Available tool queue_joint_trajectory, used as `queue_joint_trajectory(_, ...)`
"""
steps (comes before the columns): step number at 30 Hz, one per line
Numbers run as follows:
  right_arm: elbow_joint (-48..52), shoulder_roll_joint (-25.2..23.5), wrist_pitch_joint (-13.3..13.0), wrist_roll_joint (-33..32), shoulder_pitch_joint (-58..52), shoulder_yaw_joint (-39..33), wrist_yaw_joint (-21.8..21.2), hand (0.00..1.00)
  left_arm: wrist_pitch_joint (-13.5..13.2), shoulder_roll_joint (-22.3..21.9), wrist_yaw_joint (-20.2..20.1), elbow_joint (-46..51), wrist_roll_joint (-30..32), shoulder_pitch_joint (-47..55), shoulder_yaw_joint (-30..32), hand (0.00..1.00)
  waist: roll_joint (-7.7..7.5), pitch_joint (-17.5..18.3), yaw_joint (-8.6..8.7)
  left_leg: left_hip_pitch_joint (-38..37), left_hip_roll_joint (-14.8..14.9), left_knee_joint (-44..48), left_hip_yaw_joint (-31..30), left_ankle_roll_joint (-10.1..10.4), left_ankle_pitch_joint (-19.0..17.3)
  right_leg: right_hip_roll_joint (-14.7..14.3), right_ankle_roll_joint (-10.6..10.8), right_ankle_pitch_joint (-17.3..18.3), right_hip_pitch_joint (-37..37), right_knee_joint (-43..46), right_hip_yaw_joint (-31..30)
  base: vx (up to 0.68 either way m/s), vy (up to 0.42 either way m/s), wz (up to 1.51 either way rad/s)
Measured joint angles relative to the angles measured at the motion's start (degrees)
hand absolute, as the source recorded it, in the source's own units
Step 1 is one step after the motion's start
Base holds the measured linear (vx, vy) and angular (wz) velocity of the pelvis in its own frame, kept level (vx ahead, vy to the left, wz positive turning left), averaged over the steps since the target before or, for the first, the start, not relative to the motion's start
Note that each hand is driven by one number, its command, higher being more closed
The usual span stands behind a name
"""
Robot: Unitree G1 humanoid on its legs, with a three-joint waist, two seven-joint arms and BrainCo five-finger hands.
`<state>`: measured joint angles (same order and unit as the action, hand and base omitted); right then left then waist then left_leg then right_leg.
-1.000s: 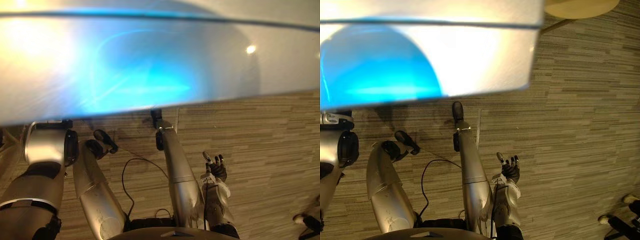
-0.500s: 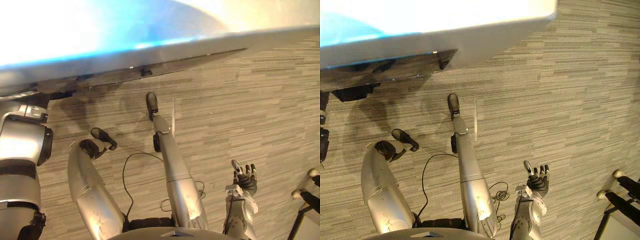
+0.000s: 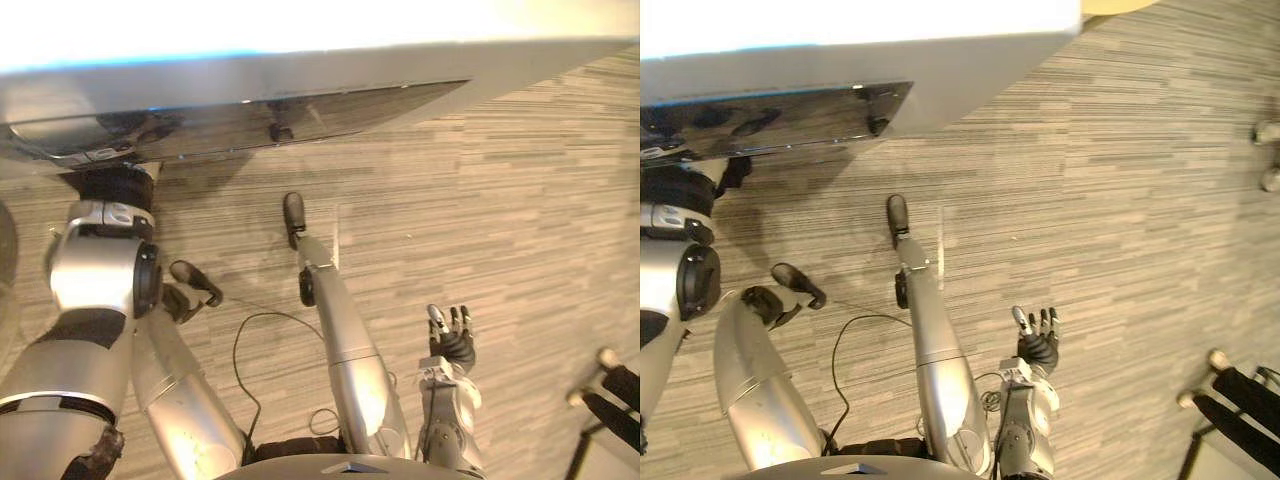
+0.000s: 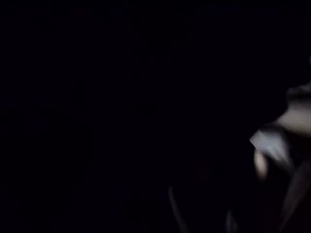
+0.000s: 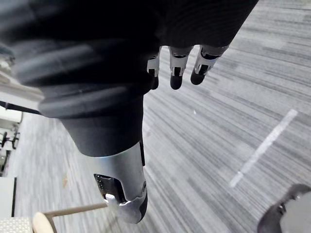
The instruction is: Pick up the laundry basket with both hands and put the clothes into the washing machine.
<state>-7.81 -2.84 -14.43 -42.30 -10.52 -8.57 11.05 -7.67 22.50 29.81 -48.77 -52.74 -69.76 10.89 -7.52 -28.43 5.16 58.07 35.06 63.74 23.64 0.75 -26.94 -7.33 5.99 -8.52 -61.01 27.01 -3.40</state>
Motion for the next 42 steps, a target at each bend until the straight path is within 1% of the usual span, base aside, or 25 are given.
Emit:
queue_joint_trajectory(1,0.0,0.0,0.0,0.1,0.0,0.0,0.3,0.0,-1.1,-0.6,-0.3,0.6,-2.8,1.1,1.5,0.0,-0.12,0.1,0.08,-0.1,0.1,0.1,0.0,0.1,-0.1,-0.2,0.0,0.0,0.0,0.0,0.0,-0.01,0.036,-0.15)
queue_joint_trajectory(2,-0.2,0.0,0.2,0.3,0.0,-0.1,0.7,0.0,-2.9,-1.4,-1.4,1.0,-6.3,2.9,4.1,0.0,-0.15,0.1,0.09,-0.2,0.5,0.2,0.0,0.3,-0.2,-0.6,0.0,0.0,0.0,0.0,-0.1,0.0,0.016,-0.12)
queue_joint_trajectory(4,-0.2,0.0,0.7,1.4,0.2,0.0,0.8,0.0,-4.2,-2.2,-2.7,1.7,-10.8,4.2,6.3,0.0,-0.15,0.1,0.07,-0.3,0.8,0.2,0.1,0.4,-0.2,-1.0,-0.1,0.0,0.0,-0.1,-0.3,-0.01,0.021,-0.09)
queue_joint_trajectory(6,-0.2,0.0,0.9,2.0,0.4,0.0,0.9,0.0,-5.3,-3.1,-2.8,4.5,-13.0,4.7,7.2,0.0,-0.15,0.1,0.1,-0.3,0.9,0.2,0.1,0.5,-0.2,-1.0,-0.1,0.0,0.0,-0.1,-0.4,-0.01,0.011,-0.03)
queue_joint_trajectory(8,-0.5,0.0,0.9,2.2,0.4,0.0,0.9,0.0,-5.3,-3.1,-3.9,5.8,-12.0,4.8,7.4,0.0,-0.14,0.1,0.15,-0.4,0.9,0.3,0.0,0.5,-0.2,-1.0,-0.2,0.0,0.0,-0.1,-0.4,0.0,0.0,0.0)
queue_joint_trajectory(10,-1.7,0.0,0.9,2.2,0.4,0.0,0.8,0.0,-5.0,-2.9,-6.1,7.7,-8.5,5.3,8.4,0.0,-0.13,0.1,0.12,-0.4,1.0,0.6,-0.1,0.5,-0.2,-1.0,-0.3,0.1,0.2,-0.1,-0.3,-0.03,0.018,0.0)
queue_joint_trajectory(11,-2.2,0.0,0.9,2.2,0.5,0.0,0.7,0.0,-4.8,-2.7,-6.4,7.8,-7.1,5.6,8.6,0.0,-0.12,0.1,0.09,-0.4,1.1,0.6,-0.2,0.5,-0.2,-1.0,-0.4,0.1,0.3,0.0,-0.3,-0.03,0.014,0.04)
queue_joint_trajectory(14,-2.6,0.0,1.0,2.2,0.5,0.1,0.7,0.0,-3.6,-1.6,-6.5,10.7,0.2,9.0,8.7,0.0,-0.09,0.1,-0.09,-0.7,1.1,0.7,-0.6,0.5,-0.2,-0.9,-0.9,0.4,0.9,0.0,0.1,-0.04,0.014,0.06)
queue_joint_trajectory(15,-2.7,0.0,1.0,2.2,0.5,0.1,0.7,0.0,-3.2,-1.1,-6.4,13.1,3.9,11.2,8.7,0.0,-0.05,0.1,-0.35,-1.1,0.9,0.6,-0.6,0.5,-0.1,-0.8,-1.1,0.6,1.1,0.4,0.4,-0.03,0.012,0.14)
queue_joint_trajectory(16,-2.7,0.0,1.0,2.2,0.5,0.1,0.6,0.0,-2.5,-0.8,-5.7,15.6,9.2,13.4,8.7,0.0,0.22,0.3,-0.48,-1.2,0.5,0.3,-0.9,0.6,0.1,-0.4,-1.2,0.8,1.2,0.9,0.7,-0.04,0.013,0.22)
queue_joint_trajectory(18,-2.7,0.0,1.0,2.2,0.5,0.1,0.4,0.0,-1.9,-0.4,-4.6,19.3,15.4,16.7,8.8,0.0,0.58,0.4,-0.92,-1.4,-0.3,-0.3,-1.3,0.7,0.6,0.2,-1.2,1.2,1.1,1.9,1.1,-0.03,0.006,0.26)
queue_joint_trajectory(19,-2.7,0.0,1.0,2.2,0.5,0.1,0.3,0.0,-1.4,-0.3,-3.6,22.4,19.0,19.0,8.7,0.0,0.59,0.4,-1.7,-1.8,-0.6,-0.8,-1.3,0.9,1.0,0.5,-1.5,1.6,1.2,2.6,1.3,-0.02,0.0,0.24)
queue_joint_trajectory(21,-2.7,0.0,0.9,2.1,0.6,0.1,0.2,0.0,-0.7,-0.1,-1.5,26.9,25.1,22.3,8.7,0.0,0.75,0.5,-2.33,-2.1,-1.3,-1.4,-1.8,1.1,1.5,1.2,-1.8,2.3,1.2,3.5,1.8,-0.02,-0.002,0.27)
queue_joint_trajectory(23,-2.9,0.0,0.7,2.1,0.6,-0.1,0.1,0.0,0.1,0.5,0.7,33.0,32.1,28.2,8.7,0.0,1.78,0.9,-2.91,-2.1,-2.3,-2.3,-2.9,1.5,2.4,2.0,-2.3,3.6,1.2,4.9,2.9,-0.02,-0.008,0.36)
queue_joint_trajectory(24,-3.0,0.0,0.7,2.1,0.6,-0.3,0.0,0.0,0.3,0.5,1.2,34.3,33.8,29.7,8.7,0.0,2.21,1.1,-3.16,-2.1,-2.5,-2.5,-3.0,1.6,2.6,2.1,-2.5,3.8,1.2,5.1,3.2,-0.02,-0.008,0.27)
queue_joint_trajectory(25,-3.7,0.1,0.5,2.0,0.6,-0.7,-0.4,0.0,1.5,0.5,1.6,35.2,36.0,32.3,8.2,0.0,3.13,1.6,-3.72,-2.1,-2.8,-3.0,-3.3,1.7,2.9,2.2,-2.8,4.3,1.2,5.4,3.5,-0.01,-0.004,0.18)
queue_joint_trajectory(26,-4.6,0.2,0.5,1.9,0.7,-0.7,-0.6,0.0,1.9,0.0,2.4,36.2,38.8,35.0,8.3,0.0,3.72,1.9,-4.02,-2.1,-2.9,-3.1,-3.5,1.8,3.0,2.3,-3.1,4.7,1.2,5.6,3.6,-0.02,-0.004,0.14)
queue_joint_trajectory(28,-5.2,0.2,0.5,1.7,0.7,-0.7,-0.6,0.0,2.2,-0.5,2.6,37.0,40.9,37.2,8.5,0.0,4.24,2.2,-4.28,-2.1,-3.3,-3.4,-3.7,2.0,3.3,2.5,-3.3,5.2,0.9,6.1,3.7,-0.01,0.003,0.12)
queue_joint_trajectory(29,-5.6,0.2,0.5,1.7,0.8,-0.7,-0.6,0.0,2.8,-0.7,2.6,36.9,41.9,37.4,8.6,0.0,4.32,2.2,-4.31,-2.1,-3.7,-3.9,-3.9,2.0,3.7,3.0,-3.4,5.3,0.9,6.1,3.9,-0.01,0.006,0.18)
queue_joint_trajectory(33,-6.7,0.8,0.5,1.6,1.4,-1.0,-0.6,0.0,4.1,-0.8,2.1,36.3,44.1,37.1,8.6,0.0,4.32,2.2,-4.48,-2.1,-4.1,-4.4,-4.3,2.1,4.2,3.2,-3.5,5.3,1.0,6.3,4.1,-0.01,0.01,0.08)
queue_joint_trajectory(35,-6.7,0.9,0.6,1.6,1.7,-1.1,-0.6,0.0,4.3,-0.8,1.1,34.7,44.4,36.5,8.6,0.0,4.33,2.2,-4.48,-2.1,-4.1,-4.4,-4.4,2.1,4.3,3.2,-3.6,5.3,1.0,6.3,4.1,0.0,0.007,0.02)
queue_joint_trajectory(38,-6.7,1.2,0.7,1.5,1.9,-1.0,-0.7,0.0,5.0,-0.8,-0.9,26.8,44.6,33.0,8.6,0.0,4.37,2.2,-4.71,-1.9,-4.2,-4.5,-4.6,2.1,4.4,3.2,-3.6,5.3,0.9,6.4,4.3,0.0,0.017,0.04)
queue_joint_trajectory(40,-6.7,1.3,0.7,1.1,1.9,-1.1,-0.7,0.0,5.7,-0.7,-3.6,19.3,44.2,29.4,8.4,0.0,4.36,2.2,-4.63,-0.8,-4.4,-4.4,-4.8,2.0,4.4,3.3,-3.5,5.3,0.1,6.4,4.4,0.0,0.007,0.02)
queue_joint_trajectory(42,-6.7,1.4,0.9,1.1,2.0,-1.0,-0.6,0.0,6.6,-0.6,-5.4,14.8,43.6,26.3,7.3,0.0,4.38,2.1,-4.63,0.7,-4.5,-4.1,-4.8,1.9,4.5,3.4,-3.4,5.1,-1.3,6.5,4.3,-0.01,0.014,-0.06)
